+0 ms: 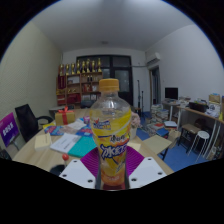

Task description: Pour water

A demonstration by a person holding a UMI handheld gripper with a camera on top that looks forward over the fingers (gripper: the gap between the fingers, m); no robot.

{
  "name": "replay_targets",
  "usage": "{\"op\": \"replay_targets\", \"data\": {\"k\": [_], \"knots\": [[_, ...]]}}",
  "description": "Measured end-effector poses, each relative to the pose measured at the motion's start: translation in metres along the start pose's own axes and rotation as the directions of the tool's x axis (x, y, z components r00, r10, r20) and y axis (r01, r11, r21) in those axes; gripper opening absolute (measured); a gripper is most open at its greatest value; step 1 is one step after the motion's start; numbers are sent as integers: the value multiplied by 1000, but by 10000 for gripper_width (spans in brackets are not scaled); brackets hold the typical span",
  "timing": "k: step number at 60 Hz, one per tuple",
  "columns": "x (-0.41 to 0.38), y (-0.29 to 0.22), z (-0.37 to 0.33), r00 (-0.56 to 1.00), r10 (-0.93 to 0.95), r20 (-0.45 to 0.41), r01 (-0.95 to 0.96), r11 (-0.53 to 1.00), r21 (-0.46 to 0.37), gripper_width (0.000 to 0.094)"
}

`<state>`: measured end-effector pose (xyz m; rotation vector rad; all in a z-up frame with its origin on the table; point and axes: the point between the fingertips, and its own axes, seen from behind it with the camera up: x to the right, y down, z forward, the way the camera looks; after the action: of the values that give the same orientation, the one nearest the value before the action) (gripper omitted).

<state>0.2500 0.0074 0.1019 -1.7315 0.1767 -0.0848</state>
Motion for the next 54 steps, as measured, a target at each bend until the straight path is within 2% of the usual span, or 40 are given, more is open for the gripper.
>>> {"op": "replay_targets", "data": {"k": [5,6,12,13,16,20,23,27,29,31,32,35,44,54], "knots": [[21,41,-10,1000,-14,-8,14,1000,-27,323],[16,42,15,1000,-12,-19,12,999,-32,324],[26,86,16,1000,1,-28,-3,996,-93,331],[26,78,18,1000,12,-22,-13,999,-39,337],[35,78,12,999,27,-21,-27,1000,-15,333],[45,79,10,999,36,-17,-37,999,-21,331],[48,79,13,999,30,-17,-31,999,-33,371],[44,80,4,999,23,-22,-25,997,-73,483],[48,86,0,999,31,-28,-34,991,-127,541],[58,99,-11,998,45,-32,-50,980,-191,656],[41,97,7,998,54,-41,-61,974,-218,706],[30,90,-4,996,85,-34,-90,968,-233,856],[31,67,-84,995,80,-55,-92,959,-267,833],[-3,29,-186,997,43,-71,-62,954,-293,836]]}}
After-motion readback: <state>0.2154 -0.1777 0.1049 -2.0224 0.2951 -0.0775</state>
